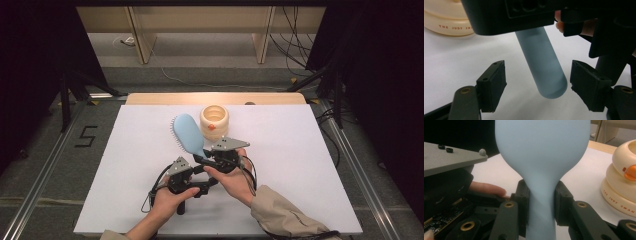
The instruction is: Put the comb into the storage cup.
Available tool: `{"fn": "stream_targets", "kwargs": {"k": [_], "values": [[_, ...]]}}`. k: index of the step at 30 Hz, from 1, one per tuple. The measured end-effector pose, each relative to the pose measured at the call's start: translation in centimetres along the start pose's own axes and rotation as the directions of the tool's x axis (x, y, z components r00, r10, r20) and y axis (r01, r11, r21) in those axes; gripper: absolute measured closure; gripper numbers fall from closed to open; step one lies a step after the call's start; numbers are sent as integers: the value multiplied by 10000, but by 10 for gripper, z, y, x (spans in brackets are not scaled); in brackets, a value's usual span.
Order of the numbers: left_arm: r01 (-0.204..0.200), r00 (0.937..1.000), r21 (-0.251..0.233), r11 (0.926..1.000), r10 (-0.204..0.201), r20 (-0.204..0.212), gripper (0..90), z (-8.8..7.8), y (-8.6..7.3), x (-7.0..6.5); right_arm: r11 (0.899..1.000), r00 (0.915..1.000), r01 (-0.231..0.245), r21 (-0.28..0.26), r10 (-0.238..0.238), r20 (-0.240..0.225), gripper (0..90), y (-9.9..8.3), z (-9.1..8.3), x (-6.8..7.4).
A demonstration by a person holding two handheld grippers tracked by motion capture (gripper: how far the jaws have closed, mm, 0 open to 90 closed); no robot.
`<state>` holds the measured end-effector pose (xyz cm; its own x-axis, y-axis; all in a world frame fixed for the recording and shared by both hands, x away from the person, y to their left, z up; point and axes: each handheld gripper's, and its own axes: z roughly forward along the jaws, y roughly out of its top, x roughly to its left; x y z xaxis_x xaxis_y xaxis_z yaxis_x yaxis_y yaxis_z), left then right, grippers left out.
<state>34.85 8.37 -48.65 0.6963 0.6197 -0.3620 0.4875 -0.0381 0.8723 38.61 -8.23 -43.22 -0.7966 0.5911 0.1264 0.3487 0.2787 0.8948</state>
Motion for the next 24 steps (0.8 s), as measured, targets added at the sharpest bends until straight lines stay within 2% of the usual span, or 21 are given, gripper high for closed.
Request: {"fn": "stream_targets", "kwargs": {"k": [14,24], "values": [[-48,10000,-155,9999,47,-52,394,2,0,-1,9999,9999,65,-101,-64,93,701,0,0,0],[95,9999,-289,9995,-96,-32,468,3,-1,-1,9998,9998,138,-127,-136,121,700,-2,1,1]]}}
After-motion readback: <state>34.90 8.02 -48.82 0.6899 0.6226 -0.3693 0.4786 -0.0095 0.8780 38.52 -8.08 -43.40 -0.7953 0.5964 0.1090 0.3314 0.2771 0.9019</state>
